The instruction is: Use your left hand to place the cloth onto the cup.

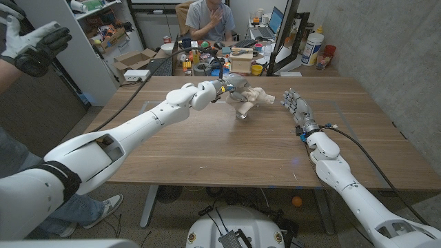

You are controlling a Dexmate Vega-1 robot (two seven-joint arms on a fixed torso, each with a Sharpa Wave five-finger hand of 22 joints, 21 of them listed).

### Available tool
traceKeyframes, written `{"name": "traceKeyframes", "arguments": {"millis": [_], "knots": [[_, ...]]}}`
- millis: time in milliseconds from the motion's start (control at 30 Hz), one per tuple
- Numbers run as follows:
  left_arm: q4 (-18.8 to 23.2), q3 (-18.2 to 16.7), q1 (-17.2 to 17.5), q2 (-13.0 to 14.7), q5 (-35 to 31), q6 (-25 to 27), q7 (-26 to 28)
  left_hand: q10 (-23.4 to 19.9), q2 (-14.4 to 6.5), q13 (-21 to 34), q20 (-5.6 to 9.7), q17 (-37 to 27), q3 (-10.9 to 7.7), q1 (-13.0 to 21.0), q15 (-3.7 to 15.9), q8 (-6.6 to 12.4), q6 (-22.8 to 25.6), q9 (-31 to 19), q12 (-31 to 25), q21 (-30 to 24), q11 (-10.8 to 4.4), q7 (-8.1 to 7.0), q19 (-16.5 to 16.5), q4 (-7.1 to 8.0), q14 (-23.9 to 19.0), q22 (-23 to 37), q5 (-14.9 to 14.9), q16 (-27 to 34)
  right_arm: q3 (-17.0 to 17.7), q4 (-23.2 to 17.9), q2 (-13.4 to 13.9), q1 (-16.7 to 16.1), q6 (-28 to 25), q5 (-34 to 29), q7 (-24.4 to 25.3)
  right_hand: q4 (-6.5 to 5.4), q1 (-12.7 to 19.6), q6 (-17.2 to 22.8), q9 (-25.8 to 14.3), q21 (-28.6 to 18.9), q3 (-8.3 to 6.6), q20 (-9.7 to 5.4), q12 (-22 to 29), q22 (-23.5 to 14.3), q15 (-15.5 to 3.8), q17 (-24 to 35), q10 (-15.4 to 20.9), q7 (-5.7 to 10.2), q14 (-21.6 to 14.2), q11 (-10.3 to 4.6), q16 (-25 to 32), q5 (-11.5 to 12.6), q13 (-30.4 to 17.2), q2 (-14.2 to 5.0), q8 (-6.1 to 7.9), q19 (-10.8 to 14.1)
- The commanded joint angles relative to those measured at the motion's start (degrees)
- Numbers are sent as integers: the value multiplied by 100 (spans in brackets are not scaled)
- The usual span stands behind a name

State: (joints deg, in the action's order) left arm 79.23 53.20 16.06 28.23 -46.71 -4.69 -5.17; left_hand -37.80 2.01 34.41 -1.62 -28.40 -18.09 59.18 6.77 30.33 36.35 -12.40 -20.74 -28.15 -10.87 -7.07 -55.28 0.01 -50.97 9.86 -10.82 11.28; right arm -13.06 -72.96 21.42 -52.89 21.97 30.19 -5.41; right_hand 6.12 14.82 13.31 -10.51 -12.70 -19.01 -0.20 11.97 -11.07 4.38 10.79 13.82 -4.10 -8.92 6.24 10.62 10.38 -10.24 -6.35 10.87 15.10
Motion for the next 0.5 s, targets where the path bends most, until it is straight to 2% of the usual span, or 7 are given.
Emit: {"name": "traceKeyframes", "arguments": {"millis": [33, 267, 300, 400, 500], "knots": [[479, -248, 233, 186, -65, 154, -43, -23, 25, 41, 9, -8, -12, -29, 131, -3, 0, -18, -31, 28, -11, -21, -66, 38, -40, 18, -29, 21, -44, -219, 78, -64, -211, -91, 117, -13, 58, 56, -14, 8, -31, -9, 6, -7, 11, 17, 72, 12, -64, -1, 44, 20, -18, 4, 30, 59], [689, -315, 317, 253, -138, 350, -208, 93, 66, 82, -16, 7, 10, -122, 84, -108, -274, -32, -3, 85, 41, -54, -62, 75, 11, 18, -35, 7, -46, -319, 117, -119, -309, -98, 188, -12, 59, 62, -14, 6, -33, -14, 6, -7, 8, 16, 77, 9, -69, -4, 44, 21, -18, 3, 31, 66], [703, -313, 318, 257, -156, 366, -234, 108, 86, 96, -26, 11, 28, -168, 76, -143, -368, -37, -5, 108, 34, -68, -45, 95, 55, 18, -36, -7, -46, -329, 122, -125, -314, -101, 195, -12, 59, 59, -14, 6, -33, -13, 7, -7, 14, 17, 78, 11, -71, -5, 45, 21, -18, 3, 30, 66], [743, -325, 333, 244, -180, 475, -340, 436, 190, 173, -109, 30, 97, -358, -19, -346, -926, -86, 78, 214, 186, -132, -21, 171, 249, 22, -63, -36, -49, -355, 136, -134, -318, -113, 206, -13, 57, 61, -14, 7, -32, -10, 7, -8, 9, 17, 81, 10, -72, -6, 44, 21, -18, 2, 30, 63], [735, -327, 324, 230, -173, 504, -398, 612, 266, 206, -151, 41, 146, -456, -98, -420, -1152, -122, 126, 262, 222, -151, -13, 206, 367, 22, -85, -55, -50, -375, 141, -140, -336, -113, 222, -14, 56, 64, -14, 7, -32, -9, 8, -8, 3, 18, 84, 8, -74, -6, 45, 21, -18, 2, 31, 64]]}}
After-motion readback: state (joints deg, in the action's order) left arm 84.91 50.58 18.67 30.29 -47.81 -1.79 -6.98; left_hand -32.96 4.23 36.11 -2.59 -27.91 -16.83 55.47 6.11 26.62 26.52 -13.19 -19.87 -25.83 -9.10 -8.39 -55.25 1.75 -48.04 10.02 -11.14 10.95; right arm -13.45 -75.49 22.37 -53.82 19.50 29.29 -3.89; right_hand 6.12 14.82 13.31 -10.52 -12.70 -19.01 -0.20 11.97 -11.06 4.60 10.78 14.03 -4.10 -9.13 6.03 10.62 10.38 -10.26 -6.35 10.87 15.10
